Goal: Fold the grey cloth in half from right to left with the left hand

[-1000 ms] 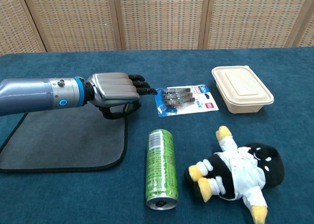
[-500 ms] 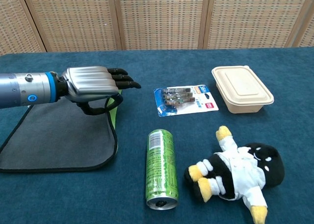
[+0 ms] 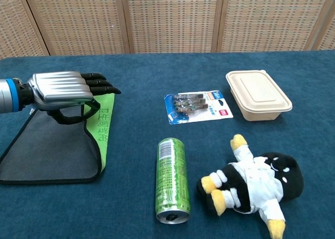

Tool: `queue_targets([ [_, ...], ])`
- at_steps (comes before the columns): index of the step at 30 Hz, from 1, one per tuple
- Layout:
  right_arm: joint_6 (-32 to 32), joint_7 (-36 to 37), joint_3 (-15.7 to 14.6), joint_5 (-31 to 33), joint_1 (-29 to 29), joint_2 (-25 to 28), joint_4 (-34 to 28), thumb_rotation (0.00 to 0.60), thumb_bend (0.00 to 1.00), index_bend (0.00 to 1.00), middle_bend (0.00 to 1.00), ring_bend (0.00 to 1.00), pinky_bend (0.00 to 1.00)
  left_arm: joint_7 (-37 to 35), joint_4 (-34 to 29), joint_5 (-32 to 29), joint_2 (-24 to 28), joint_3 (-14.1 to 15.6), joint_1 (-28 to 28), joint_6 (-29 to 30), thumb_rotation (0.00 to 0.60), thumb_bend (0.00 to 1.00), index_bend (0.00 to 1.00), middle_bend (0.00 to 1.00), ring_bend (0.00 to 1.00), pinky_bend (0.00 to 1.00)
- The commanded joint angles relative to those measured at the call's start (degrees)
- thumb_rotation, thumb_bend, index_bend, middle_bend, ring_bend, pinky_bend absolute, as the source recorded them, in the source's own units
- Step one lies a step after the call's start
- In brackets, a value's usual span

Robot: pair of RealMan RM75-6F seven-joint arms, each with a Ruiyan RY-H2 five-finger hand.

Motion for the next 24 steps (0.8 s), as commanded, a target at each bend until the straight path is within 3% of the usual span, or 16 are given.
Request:
queue_targets([
  [1, -0.03, 0.02, 0.01, 0.03, 0.01, 0.02, -0.02, 0.6, 0.0, 0.0, 0.0, 0.0, 0.0, -0.96, 0.54, 0.49, 0.56, 0.51, 0.98, 1.33, 0.6, 0.5, 0.64, 0.0, 0.0, 0.0],
  [24, -0.31, -0.46, -0.11, 0.0, 0.22, -0.16, -0.07, 0.6, 0.0, 0.0, 0.0, 0.0, 0.0, -5.6, 9.52, 3.59, 1.26, 4.64, 6.0, 3.61, 0.6, 0.5, 0.64, 0.0, 0.0, 0.0],
])
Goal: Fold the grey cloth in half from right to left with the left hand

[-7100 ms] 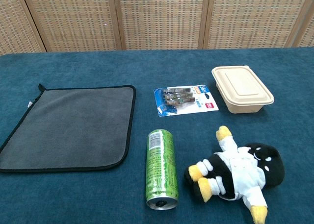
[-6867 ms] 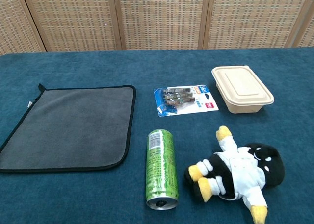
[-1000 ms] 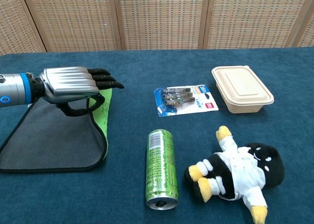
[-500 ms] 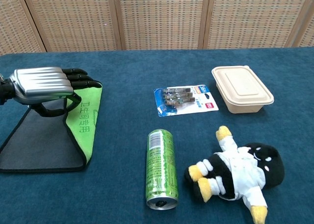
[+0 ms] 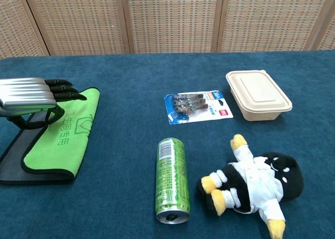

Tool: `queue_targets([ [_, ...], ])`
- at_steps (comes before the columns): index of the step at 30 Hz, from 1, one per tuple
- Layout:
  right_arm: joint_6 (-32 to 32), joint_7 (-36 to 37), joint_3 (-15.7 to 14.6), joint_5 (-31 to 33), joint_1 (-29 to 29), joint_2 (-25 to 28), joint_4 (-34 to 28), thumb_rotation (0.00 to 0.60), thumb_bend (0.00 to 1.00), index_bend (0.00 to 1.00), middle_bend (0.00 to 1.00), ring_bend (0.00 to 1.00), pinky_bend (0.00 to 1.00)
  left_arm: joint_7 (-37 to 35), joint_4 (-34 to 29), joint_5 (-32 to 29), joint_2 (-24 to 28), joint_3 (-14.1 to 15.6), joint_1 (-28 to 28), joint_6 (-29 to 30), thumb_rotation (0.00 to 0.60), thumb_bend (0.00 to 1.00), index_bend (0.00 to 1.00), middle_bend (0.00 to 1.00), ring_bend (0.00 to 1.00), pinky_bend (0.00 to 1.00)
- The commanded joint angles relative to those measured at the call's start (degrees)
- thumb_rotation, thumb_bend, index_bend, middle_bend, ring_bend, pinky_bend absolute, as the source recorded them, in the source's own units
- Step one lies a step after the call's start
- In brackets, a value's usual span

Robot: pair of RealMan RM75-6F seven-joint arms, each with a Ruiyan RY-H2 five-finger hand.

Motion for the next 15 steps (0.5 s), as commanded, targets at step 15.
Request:
queue_targets([
  [15, -0.5, 0.48, 0.05, 0.33, 0.13, 0.03, 0.22, 0.6, 0.0, 0.0, 0.0, 0.0, 0.0, -0.67, 3.32, 0.73, 1.35, 0.86, 1.91, -0.16, 0.6, 0.5, 0.64, 0.0, 0.0, 0.0],
])
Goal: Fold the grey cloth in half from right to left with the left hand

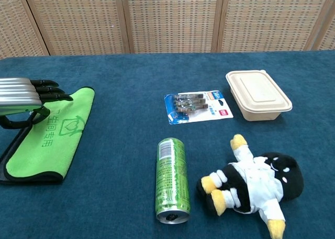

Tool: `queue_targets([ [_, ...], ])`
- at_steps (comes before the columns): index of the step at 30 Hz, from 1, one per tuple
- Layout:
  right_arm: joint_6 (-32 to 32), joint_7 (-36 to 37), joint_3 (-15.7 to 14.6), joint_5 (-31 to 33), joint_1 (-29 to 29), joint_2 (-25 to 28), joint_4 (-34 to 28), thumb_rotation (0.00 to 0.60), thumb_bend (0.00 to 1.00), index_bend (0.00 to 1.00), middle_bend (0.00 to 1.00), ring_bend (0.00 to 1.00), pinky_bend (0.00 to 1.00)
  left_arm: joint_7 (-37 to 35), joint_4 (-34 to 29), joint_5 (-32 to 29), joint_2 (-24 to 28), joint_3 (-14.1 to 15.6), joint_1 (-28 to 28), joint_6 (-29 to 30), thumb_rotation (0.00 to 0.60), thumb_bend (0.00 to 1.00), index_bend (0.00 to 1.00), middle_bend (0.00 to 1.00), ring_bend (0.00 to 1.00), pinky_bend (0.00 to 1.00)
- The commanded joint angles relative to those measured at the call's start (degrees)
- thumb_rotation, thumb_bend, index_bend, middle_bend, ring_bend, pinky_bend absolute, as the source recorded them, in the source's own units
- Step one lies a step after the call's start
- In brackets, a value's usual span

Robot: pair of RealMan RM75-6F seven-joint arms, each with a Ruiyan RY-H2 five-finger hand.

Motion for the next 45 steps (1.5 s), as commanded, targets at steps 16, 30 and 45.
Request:
queue_targets([
  [16, 0.26, -0.3, -0.07, -0.11, -0.04, -0.07, -0.15, 0.6, 0.0, 0.0, 0.0, 0.0, 0.0, -0.33, 3.32, 0.53, -0.51, 0.19, 1.01, -0.54, 0.6, 0.5, 0.64, 0.0, 0.0, 0.0],
  [30, 0.2, -0.54, -0.18, -0.22, 0.02, -0.14, -0.26, 0.6, 0.0, 0.0, 0.0, 0.0, 0.0, -0.84, 5.8, 0.65, -2.15, -0.08, 1.74, -0.22, 0.6, 0.5, 0.62, 0.0, 0.0, 0.0],
  [45, 0.25, -0.6, -0.21, -0.22, 0.0, -0.13, -0.35, 0.6, 0.0, 0.0, 0.0, 0.0, 0.0, -0.94, 5.66, 0.62, -1.33, -0.31, 2.45, 0.79, 0.6, 0.35, 0.0, 0.0, 0.0, 0.0],
])
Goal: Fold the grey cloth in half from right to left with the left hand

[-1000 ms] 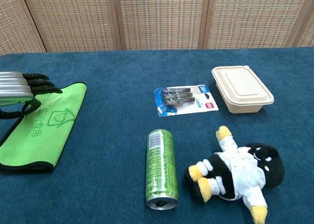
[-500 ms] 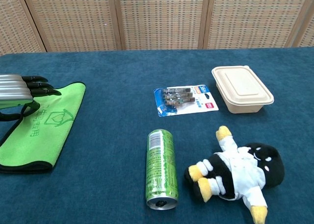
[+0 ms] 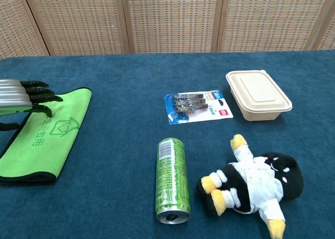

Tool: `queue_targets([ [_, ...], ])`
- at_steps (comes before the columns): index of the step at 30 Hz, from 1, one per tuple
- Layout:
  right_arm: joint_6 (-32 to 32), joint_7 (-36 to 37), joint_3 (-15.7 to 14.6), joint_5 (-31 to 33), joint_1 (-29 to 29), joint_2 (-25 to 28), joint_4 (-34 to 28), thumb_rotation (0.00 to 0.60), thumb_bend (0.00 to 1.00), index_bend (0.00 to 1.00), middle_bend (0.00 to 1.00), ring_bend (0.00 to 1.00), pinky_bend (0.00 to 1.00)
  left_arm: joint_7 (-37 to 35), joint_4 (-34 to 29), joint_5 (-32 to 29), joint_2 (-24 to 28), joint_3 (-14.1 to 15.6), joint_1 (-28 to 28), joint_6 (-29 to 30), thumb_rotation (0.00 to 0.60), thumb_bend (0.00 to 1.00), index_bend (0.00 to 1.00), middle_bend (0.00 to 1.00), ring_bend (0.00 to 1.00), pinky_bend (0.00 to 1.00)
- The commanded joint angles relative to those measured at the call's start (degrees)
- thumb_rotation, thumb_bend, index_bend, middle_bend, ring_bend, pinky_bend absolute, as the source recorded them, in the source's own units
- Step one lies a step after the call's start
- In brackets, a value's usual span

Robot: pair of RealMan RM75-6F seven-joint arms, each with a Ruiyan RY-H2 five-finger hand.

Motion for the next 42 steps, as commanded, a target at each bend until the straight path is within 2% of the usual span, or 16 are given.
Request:
queue_targets([
  [1, 0.0, -0.02, -0.04, -0.03, -0.02, 0.05, -0.09, 0.6, 0.0, 0.0, 0.0, 0.0, 0.0, -0.41, -0.07, -0.04, 0.55, -0.23, 0.29, 1.05, 0.6, 0.32, 0.0, 0.0, 0.0, 0.0],
  [3, 0.06, -0.06, -0.04, -0.06, -0.03, 0.06, -0.13, 0.6, 0.0, 0.0, 0.0, 0.0, 0.0, -0.97, 0.02, -0.04, 1.21, -0.35, 0.56, 2.19, 0.6, 0.28, 0.0, 0.0, 0.0, 0.0],
  [6, 0.0, 0.0, -0.06, -0.1, -0.01, 0.09, -0.18, 0.6, 0.0, 0.0, 0.0, 0.0, 0.0, -1.84, 0.29, -0.59, 2.01, -0.88, 1.08, 3.37, 0.6, 0.27, 0.0, 0.0, 0.0, 0.0],
  [12, -0.06, -0.02, -0.16, -0.31, 0.04, 0.09, -0.28, 0.6, 0.0, 0.0, 0.0, 0.0, 0.0, -6.78, -1.62, -4.94, 3.18, -4.64, 2.81, 5.53, 0.6, 0.27, 0.0, 0.0, 0.0, 0.0],
  [16, -0.17, 0.06, -0.3, -0.55, 0.08, 0.12, -0.41, 0.6, 0.0, 0.0, 0.0, 0.0, 0.0, -10.53, -6.29, -9.43, 4.75, -8.27, 4.58, 6.92, 0.6, 0.27, 0.0, 0.0, 0.0, 0.0],
  [20, -0.12, 0.32, -0.52, -1.15, 0.08, 0.23, -0.65, 0.6, 0.0, 0.0, 0.0, 0.0, 0.0, -10.84, -12.28, -14.14, 6.55, -11.7, 7.84, 9.57, 0.6, 0.27, 0.0, 0.0, 0.0, 0.0],
  [23, -0.46, 0.6, -0.64, -1.32, 0.21, 0.28, -0.6, 0.6, 0.0, 0.0, 0.0, 0.0, 0.0, -10.1, -16.61, -16.54, 7.04, -12.8, 10.09, 10.29, 0.6, 0.27, 0.0, 0.0, 0.0, 0.0],
  [29, -0.7, 1.12, -0.82, -1.92, 0.4, 0.4, -0.77, 0.6, 0.0, 0.0, 0.0, 0.0, 0.0, -3.07, -20.67, -20.61, 2.94, -13.88, 13.15, 8.74, 0.6, 0.26, 0.0, 0.0, 0.0, 0.0],
  [36, -0.59, 1.91, -0.74, -1.7, 0.23, 0.67, -0.57, 0.6, 0.0, 0.0, 0.0, 0.0, 0.0, -0.45, -17.39, -21.8, -2.55, -15.18, 12.15, 4.94, 0.6, 0.26, 0.0, 0.0, 0.0, 0.0],
  [42, -0.66, 2.21, -0.67, -1.34, 0.15, 0.74, -0.34, 0.6, 0.0, 0.0, 0.0, 0.0, 0.0, 0.14, -15.19, -21.81, -4.32, -15.78, 11.7, 4.0, 0.6, 0.26, 0.0, 0.0, 0.0, 0.0],
])
